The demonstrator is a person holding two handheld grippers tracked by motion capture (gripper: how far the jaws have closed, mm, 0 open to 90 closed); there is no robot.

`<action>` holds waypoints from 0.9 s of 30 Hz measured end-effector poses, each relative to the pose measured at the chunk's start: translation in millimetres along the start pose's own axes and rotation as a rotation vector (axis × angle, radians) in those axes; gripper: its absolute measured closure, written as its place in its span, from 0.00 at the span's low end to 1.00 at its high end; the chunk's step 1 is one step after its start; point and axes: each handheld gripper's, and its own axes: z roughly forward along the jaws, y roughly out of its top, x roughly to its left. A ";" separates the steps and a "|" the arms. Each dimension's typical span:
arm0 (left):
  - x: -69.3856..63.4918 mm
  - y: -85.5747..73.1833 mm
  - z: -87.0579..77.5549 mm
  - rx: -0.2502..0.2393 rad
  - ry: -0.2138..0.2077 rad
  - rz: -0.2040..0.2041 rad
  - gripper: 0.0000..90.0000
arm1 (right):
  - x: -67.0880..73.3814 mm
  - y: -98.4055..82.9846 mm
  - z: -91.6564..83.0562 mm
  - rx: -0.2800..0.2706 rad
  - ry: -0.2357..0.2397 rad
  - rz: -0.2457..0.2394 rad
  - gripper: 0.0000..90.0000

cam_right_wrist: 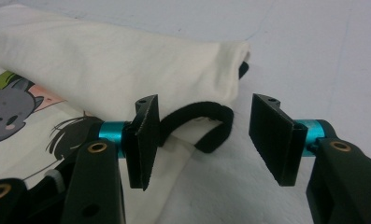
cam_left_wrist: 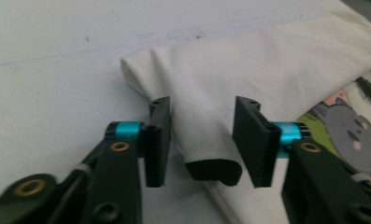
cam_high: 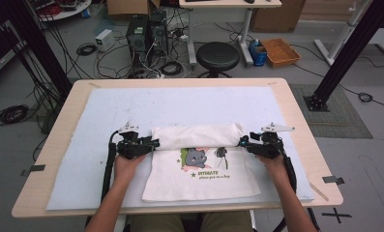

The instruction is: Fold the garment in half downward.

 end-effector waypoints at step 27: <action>-29.6 -26.7 -56.4 -0.125 -0.182 0.058 0.94 | 26.8 -15.1 -53.3 -0.051 0.113 -0.159 0.91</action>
